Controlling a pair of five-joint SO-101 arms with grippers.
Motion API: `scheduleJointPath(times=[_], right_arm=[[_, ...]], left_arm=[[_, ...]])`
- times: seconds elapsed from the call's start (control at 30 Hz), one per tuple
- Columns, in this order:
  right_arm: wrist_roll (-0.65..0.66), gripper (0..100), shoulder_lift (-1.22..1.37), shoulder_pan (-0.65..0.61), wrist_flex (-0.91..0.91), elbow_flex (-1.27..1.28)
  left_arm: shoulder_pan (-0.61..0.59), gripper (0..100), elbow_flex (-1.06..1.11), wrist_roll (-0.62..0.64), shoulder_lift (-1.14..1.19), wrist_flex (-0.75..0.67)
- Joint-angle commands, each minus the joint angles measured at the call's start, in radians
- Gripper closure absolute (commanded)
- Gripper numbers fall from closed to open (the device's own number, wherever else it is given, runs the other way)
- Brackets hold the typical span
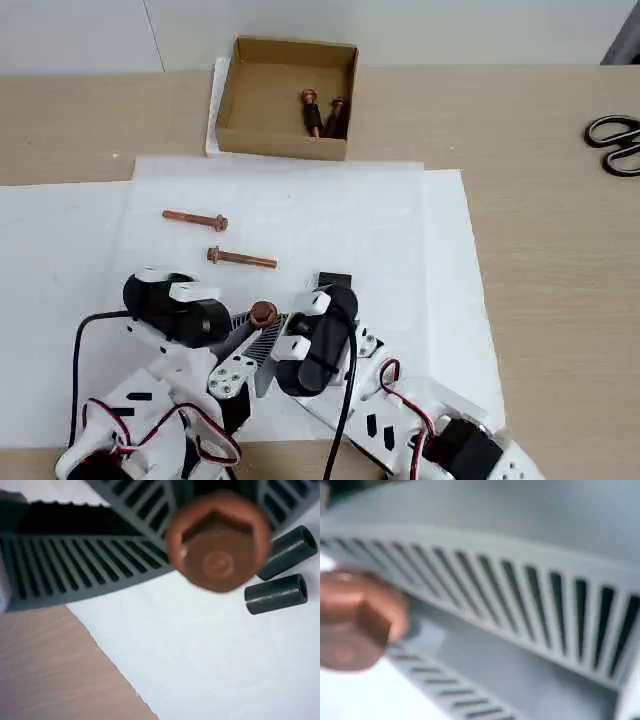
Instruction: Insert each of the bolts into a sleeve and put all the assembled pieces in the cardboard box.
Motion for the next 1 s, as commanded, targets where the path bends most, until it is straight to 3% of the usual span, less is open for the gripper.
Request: scheduleJointPath(times=[0.0,0.13,0.23,0.77,0.97], right_arm=[[0.011,99.6,-0.01,0.03,-0.044,-0.11],[0.011,99.6,-0.01,0.03,-0.041,-0.107],[0.009,99.6,-0.01,0.03,-0.038,-0.107],[0.009,99.6,-0.01,0.03,-0.035,-0.078],[0.009,99.6,-0.01,0.031,-0.036,-0.046]], left_arm=[[-0.008,97,0.016,-0.009,0.006,0.009],[-0.009,85,0.016,0.028,0.009,0.009],[-0.009,80,0.016,0.041,0.011,0.009],[-0.043,81,-0.102,0.091,0.011,-0.103],[-0.057,97,-0.12,0.091,0.008,-0.172]])
